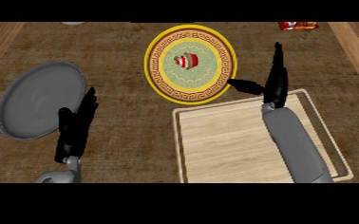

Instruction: Pick the cupcake from the tray and place it in the plate

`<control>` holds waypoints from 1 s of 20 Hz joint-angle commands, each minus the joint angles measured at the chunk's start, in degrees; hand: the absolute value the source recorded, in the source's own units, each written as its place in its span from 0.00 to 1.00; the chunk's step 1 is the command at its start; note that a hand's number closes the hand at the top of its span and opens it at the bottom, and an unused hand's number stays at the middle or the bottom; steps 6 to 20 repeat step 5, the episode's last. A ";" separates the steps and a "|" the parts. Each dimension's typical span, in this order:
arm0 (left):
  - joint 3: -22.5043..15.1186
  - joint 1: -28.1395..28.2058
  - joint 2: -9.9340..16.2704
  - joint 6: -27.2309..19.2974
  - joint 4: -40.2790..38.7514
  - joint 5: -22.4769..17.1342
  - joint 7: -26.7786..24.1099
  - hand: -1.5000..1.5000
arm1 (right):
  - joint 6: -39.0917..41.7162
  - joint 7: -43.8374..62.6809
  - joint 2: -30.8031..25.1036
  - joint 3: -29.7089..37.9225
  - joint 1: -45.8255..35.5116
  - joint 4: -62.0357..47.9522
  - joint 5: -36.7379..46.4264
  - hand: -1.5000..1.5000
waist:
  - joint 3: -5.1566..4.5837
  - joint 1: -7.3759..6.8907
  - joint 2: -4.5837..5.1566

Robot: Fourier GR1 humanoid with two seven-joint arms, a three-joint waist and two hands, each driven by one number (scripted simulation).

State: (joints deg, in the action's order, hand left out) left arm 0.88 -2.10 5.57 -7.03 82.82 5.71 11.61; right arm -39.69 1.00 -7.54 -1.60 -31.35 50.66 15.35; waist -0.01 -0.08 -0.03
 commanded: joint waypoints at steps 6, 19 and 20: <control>0.11 2.30 1.46 3.00 5.50 -0.98 2.96 0.50 | -0.25 -1.36 -1.41 3.03 1.12 -2.27 1.72 0.00 | 0.03 -0.35 0.05; 0.11 2.30 1.46 3.00 5.50 -0.98 2.96 0.50 | -0.25 -1.36 -1.41 3.03 1.12 -2.27 1.72 0.00 | 0.03 -0.35 0.05; 0.11 2.30 1.46 3.00 5.50 -0.98 2.96 0.50 | -0.25 -1.36 -1.41 3.03 1.12 -2.27 1.72 0.00 | 0.03 -0.35 0.05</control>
